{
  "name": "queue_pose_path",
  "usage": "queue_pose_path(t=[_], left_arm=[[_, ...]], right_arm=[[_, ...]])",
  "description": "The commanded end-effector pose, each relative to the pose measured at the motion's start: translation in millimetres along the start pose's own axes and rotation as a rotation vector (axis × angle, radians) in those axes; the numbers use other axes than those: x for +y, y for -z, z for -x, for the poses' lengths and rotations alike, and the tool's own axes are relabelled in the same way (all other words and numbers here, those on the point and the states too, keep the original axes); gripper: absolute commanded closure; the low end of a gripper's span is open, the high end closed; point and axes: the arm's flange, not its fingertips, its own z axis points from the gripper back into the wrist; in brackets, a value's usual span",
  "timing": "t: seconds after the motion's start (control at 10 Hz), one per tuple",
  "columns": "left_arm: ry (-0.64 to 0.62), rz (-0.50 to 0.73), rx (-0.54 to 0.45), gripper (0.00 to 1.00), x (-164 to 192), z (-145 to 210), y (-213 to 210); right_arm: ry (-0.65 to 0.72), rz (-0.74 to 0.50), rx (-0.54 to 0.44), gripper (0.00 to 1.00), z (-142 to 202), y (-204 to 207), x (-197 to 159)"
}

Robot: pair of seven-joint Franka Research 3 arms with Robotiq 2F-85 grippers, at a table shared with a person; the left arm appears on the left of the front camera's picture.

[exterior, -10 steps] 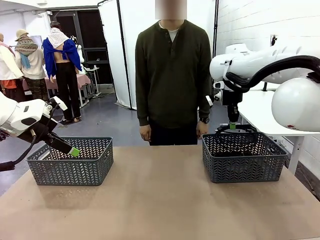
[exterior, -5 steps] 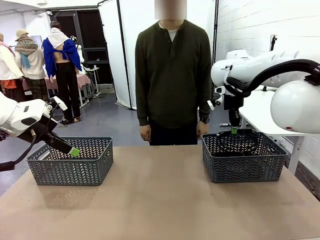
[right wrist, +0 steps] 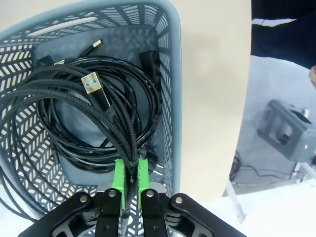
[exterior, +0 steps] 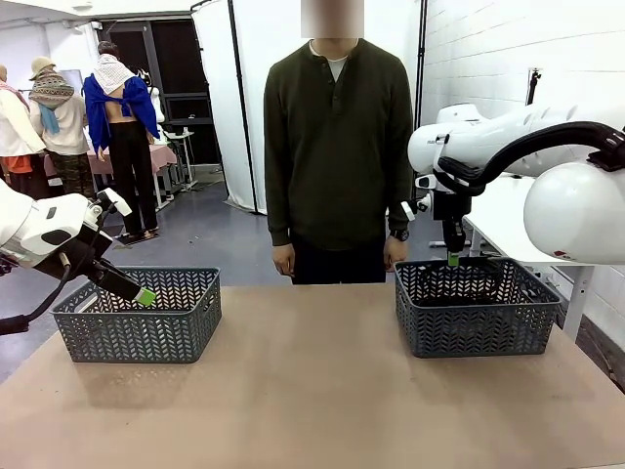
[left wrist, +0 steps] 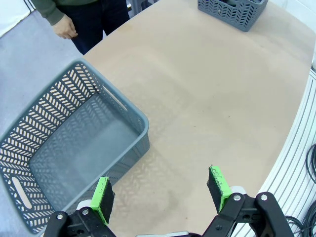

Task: Organize the cables according to human instructions.
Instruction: Pick up a bundle of cables and place it in the basket indicated by the human.

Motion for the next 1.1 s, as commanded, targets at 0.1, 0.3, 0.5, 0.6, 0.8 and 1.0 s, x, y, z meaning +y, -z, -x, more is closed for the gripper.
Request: queue_pose_path(t=[0.1,0.3,0.5,0.6,0.8,1.0], left_arm=[[-0.018,0.008,-0.004,0.00,1.5,0.6,0.6],[-0.018,0.008,-0.004,0.00,1.5,0.6,0.6],[-0.018,0.008,-0.004,0.00,1.5,0.6,0.6],[-0.018,0.008,-0.004,0.00,1.5,0.6,0.6],[-0.018,0.008,-0.004,0.00,1.5,0.6,0.6],[-0.018,0.008,-0.004,0.00,1.5,0.6,0.6]], right_arm=[[-0.021,-0.003,0.031,0.62,-0.6,2.7,-4.0],[-0.012,-0.026,0.015,0.23,-1.6,-4.5,-4.3],[-0.006,-0.041,0.020,0.00,0.1,-12.2,-5.3],[-0.004,-0.042,0.029,0.00,0.7,-17.6,-5.4],[-0.005,-0.047,0.031,0.00,1.0,-23.4,-3.9],[-0.009,-0.046,0.031,0.00,-2.7,-25.6,-5.1]])
